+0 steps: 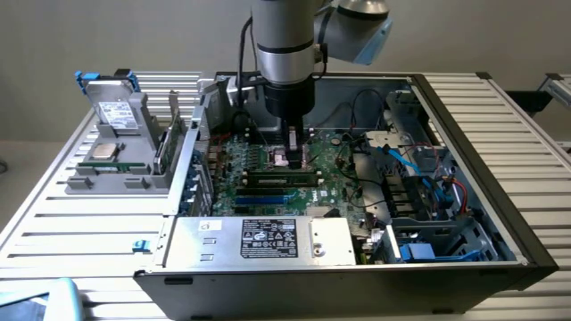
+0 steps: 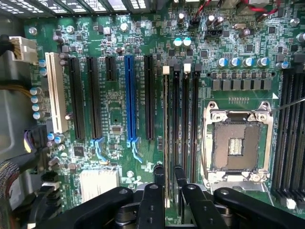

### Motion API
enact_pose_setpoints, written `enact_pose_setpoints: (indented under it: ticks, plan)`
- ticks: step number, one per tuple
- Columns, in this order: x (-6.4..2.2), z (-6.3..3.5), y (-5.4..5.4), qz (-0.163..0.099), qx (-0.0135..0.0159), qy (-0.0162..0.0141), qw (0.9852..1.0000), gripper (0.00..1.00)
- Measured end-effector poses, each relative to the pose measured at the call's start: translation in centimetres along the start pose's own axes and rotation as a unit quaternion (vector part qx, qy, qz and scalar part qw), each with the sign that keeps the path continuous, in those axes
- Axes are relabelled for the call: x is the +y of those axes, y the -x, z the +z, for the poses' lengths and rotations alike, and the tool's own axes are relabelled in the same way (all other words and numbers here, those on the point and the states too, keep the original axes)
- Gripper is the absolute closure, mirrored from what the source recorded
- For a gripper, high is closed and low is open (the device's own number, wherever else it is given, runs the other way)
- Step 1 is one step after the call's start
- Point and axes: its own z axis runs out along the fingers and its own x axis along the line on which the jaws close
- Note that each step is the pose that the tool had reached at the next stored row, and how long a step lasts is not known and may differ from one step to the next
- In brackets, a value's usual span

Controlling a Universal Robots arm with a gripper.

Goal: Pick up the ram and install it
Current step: 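Insert the ram into the slot, then press down the ram until it locks into place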

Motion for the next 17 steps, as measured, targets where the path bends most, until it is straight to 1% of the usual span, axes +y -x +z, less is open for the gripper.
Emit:
enact_pose_setpoints:
  ticks: [1,2,3,13,15,16,17]
  plan:
    - [-0.15,-0.21,-0.01,0.000,0.0000,0.0024,1.0000,0.78]
    - [-0.28,-0.26,-0.02,0.000,-0.0001,0.0064,1.0000,0.78]
    - [-0.29,-0.26,-0.03,0.000,0.0000,0.0068,1.0000,0.78]
    - [-0.29,-0.27,-0.03,0.000,0.0001,0.0070,1.0000,0.78]
    - [-0.29,-0.27,-0.03,0.000,0.0001,0.0070,1.0000,0.80]
    - [-0.29,-0.27,-0.03,0.000,0.0001,0.0070,1.0000,0.87]
    - [-0.29,-0.27,-0.03,0.000,0.0001,0.0070,1.0000,0.89]
